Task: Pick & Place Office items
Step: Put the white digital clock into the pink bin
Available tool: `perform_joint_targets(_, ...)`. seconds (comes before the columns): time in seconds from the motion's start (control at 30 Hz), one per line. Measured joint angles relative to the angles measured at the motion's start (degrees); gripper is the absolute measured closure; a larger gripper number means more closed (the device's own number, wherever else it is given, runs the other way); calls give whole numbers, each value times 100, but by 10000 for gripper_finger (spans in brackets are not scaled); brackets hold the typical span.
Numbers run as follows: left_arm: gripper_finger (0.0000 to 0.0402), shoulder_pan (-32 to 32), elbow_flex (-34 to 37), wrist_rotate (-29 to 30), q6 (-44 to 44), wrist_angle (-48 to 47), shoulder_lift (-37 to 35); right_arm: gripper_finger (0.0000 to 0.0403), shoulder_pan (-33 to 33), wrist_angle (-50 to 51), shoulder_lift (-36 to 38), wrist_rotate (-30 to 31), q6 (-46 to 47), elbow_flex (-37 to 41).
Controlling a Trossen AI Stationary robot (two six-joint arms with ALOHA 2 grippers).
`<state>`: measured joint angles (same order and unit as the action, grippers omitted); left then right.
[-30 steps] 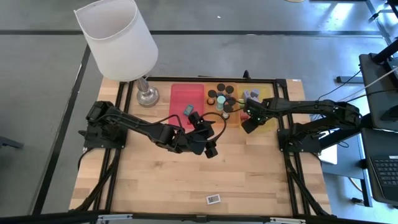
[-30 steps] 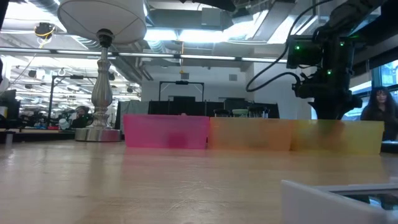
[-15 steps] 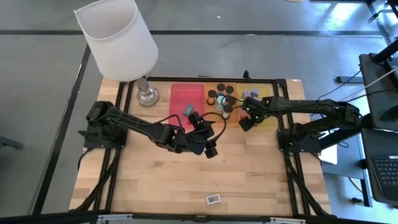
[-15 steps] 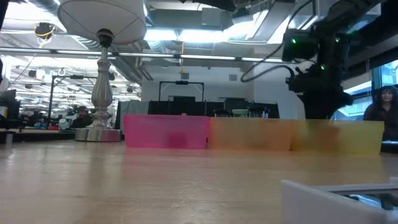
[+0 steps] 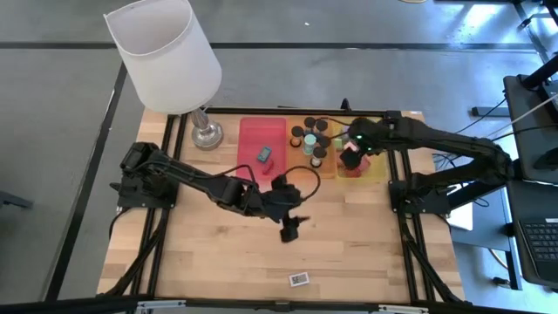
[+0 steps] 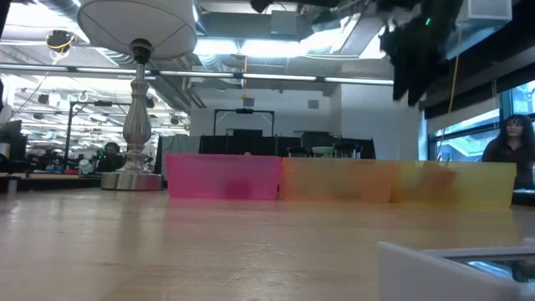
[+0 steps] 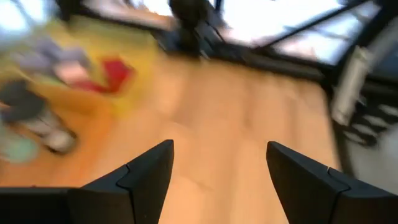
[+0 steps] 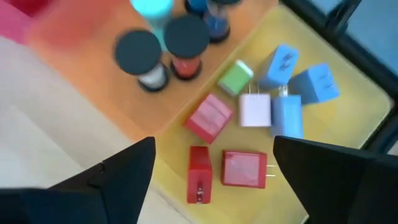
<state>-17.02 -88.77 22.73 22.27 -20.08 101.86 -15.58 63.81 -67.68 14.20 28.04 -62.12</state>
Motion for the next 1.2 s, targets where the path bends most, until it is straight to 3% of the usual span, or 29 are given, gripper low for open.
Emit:
perform_joint_targets(0.13, 148, -209, 0, -716, 292, -426, 59, 72, 264, 84, 556, 38, 51, -246)
perform_joint_targets(0.3, 148, -704, 2, -1086, 571, -289, 423, 72, 686, 98, 1253, 20, 399, -269)
perform_joint_targets(0.5, 148, -1350, 11, -704, 759, 609, 1062, 72, 1061, 98, 1704, 13, 561, -270)
perform_joint_targets(0.77, 148, -1795, 4, 134, 1544, 2397, 2005, 72, 1196, 100, 1743, -19, 325, -270)
perform_joint_targets(0.97, 148, -1829, 2, 322, 1698, 2413, 2347, 72, 1196, 108, 1729, -29, 247, -267)
perform_joint_targets(1.2, 148, -1684, 2, 45, 936, 1989, 2456, 72, 1196, 198, 1729, -180, 187, -267)
